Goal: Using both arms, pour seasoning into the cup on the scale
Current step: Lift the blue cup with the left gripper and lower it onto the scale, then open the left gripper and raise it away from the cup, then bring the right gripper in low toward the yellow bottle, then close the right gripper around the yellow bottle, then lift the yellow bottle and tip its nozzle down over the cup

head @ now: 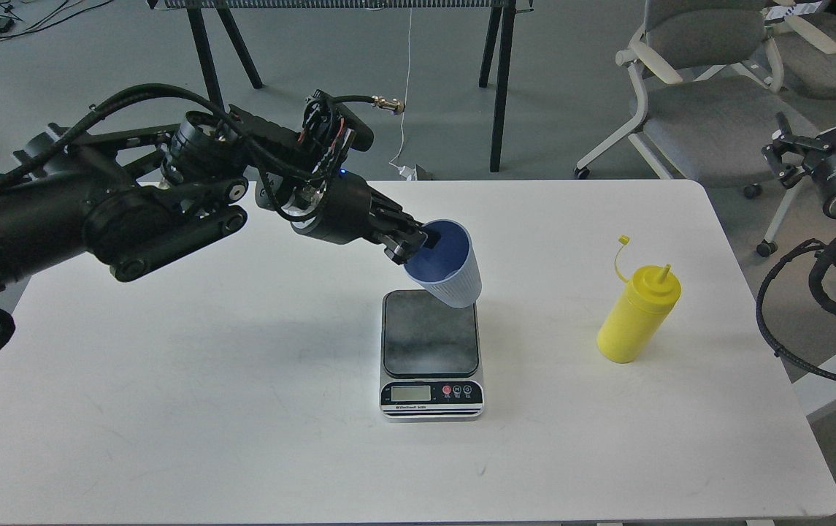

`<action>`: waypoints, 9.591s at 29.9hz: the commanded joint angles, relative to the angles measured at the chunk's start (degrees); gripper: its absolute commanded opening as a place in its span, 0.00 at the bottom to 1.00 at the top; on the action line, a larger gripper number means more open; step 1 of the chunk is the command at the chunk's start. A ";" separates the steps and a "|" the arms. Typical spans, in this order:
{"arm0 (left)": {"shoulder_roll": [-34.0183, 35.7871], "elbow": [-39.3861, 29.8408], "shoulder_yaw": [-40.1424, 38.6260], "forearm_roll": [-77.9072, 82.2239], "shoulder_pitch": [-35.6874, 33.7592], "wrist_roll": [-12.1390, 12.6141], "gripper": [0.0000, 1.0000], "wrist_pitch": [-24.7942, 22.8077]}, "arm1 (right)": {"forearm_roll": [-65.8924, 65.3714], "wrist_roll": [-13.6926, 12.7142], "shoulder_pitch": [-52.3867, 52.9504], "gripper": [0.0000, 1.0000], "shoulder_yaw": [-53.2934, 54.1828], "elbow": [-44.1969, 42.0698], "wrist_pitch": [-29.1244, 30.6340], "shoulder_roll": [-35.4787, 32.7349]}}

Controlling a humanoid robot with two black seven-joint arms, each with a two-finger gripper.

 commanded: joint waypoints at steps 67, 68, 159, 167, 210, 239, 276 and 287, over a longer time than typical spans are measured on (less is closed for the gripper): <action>-7.06 9.35 3.19 -11.08 2.96 0.00 0.97 0.00 | 0.10 0.00 -1.89 0.99 1.34 0.00 0.00 -0.67; -7.06 10.05 3.19 -13.35 2.08 0.00 0.98 0.00 | 0.10 0.00 -1.89 0.99 1.42 0.00 0.00 -0.67; 16.32 20.08 0.64 -72.61 15.52 0.00 0.99 0.00 | 21.46 -4.13 -49.08 0.99 5.82 52.47 0.00 -13.42; 16.32 20.16 0.72 -72.53 15.70 0.00 0.99 0.00 | 16.01 -4.13 -49.08 0.99 5.64 51.24 0.00 -8.41; 16.41 20.08 0.64 -72.61 17.81 0.00 0.99 0.00 | 6.96 -3.95 -36.87 0.99 2.21 35.07 0.00 4.78; 16.24 20.16 0.72 -72.53 19.04 0.00 0.99 0.00 | 6.34 -3.69 -35.55 0.52 2.48 33.66 0.00 6.98; 15.88 20.07 0.20 -72.53 19.65 0.00 0.99 0.00 | -24.41 -2.99 -1.89 0.10 -1.83 30.06 0.00 1.08; 15.88 20.07 0.02 -72.53 19.74 0.00 0.99 0.00 | -47.08 -2.99 4.88 0.09 -3.93 25.49 0.00 7.33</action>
